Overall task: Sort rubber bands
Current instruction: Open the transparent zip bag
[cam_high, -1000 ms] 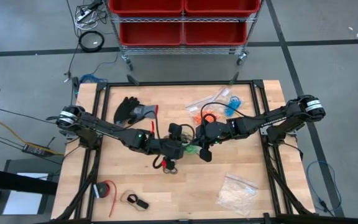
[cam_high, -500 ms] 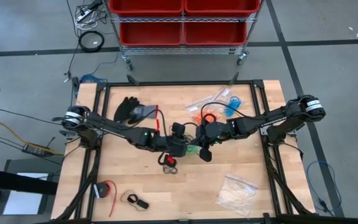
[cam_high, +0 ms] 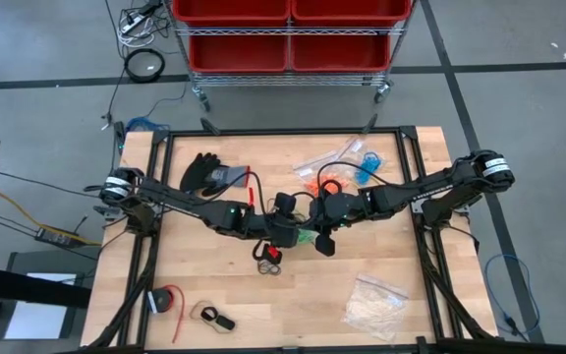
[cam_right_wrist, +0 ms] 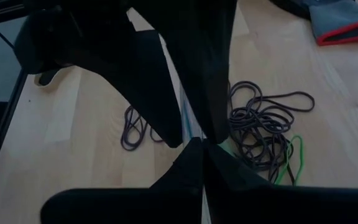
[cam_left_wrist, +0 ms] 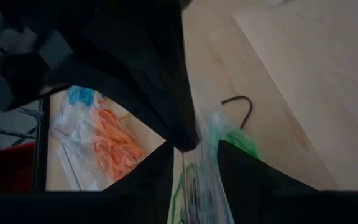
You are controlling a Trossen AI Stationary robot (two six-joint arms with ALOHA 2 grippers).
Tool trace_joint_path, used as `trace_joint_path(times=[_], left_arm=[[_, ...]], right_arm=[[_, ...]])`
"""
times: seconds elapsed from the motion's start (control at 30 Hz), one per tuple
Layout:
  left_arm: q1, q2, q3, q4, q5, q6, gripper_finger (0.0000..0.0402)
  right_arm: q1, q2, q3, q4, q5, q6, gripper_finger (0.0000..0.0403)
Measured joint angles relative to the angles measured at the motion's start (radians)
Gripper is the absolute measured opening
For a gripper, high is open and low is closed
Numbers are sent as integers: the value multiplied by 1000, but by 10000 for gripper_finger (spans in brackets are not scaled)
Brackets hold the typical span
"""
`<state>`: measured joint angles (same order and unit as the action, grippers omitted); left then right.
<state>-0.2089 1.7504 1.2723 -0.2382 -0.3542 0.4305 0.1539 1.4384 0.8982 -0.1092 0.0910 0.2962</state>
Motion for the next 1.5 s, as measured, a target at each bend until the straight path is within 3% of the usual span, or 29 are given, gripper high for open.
trace_joint_path(times=[0.47,1.2,1.5], left_arm=[[0,0,3,-32,30,0,14],[-1,19,1,-40,-36,11,2],[-1,18,1,-41,-35,11,1]], right_arm=[[0,0,0,0,2,0,0],[-1,0,0,3,22,15,4],[-1,0,0,-2,55,-5,84]])
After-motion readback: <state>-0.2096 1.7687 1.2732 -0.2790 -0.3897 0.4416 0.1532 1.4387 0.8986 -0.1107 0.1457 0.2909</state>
